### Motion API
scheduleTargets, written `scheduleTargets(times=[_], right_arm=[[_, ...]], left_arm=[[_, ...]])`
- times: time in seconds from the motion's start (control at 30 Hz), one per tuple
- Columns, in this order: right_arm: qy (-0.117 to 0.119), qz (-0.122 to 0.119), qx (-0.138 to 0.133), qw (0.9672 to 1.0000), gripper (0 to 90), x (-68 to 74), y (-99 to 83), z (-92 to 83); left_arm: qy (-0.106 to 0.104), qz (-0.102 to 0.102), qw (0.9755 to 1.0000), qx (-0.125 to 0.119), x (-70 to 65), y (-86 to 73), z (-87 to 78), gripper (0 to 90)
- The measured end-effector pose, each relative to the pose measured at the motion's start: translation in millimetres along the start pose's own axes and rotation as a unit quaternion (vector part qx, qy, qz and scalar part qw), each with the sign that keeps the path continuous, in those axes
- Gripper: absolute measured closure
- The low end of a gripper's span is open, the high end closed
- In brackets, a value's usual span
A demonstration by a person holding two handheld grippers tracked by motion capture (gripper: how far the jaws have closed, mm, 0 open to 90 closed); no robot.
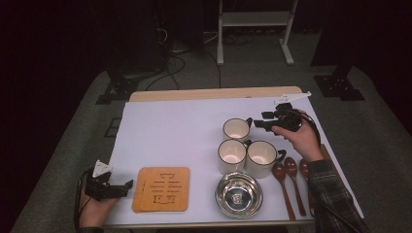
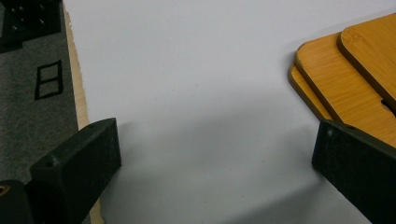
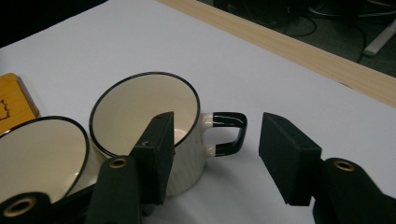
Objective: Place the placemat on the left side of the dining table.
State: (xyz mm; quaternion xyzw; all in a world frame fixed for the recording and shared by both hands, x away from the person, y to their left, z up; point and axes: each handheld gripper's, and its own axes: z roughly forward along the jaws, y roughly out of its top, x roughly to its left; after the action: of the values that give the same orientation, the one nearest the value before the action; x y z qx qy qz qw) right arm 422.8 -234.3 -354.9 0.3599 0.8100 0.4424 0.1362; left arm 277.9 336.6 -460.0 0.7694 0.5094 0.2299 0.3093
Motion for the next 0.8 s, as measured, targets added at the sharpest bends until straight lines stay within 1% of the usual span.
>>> scheduleTargets(times=[0.5, 0.8], right_arm=[[0.024, -0.011, -0.003, 0.9996, 50.0, 15.8, 6.3, 2.2], [0.038, -0.012, -0.002, 0.9992, 53.5, 22.0, 8.2, 4.0]], left_arm=[[0.0, 0.001, 1.0, 0.0, 0.1, 0.0, -0.1, 0.2], [0.0, 0.001, 1.0, 0.0, 0.1, 0.0, -0.1, 0.2]])
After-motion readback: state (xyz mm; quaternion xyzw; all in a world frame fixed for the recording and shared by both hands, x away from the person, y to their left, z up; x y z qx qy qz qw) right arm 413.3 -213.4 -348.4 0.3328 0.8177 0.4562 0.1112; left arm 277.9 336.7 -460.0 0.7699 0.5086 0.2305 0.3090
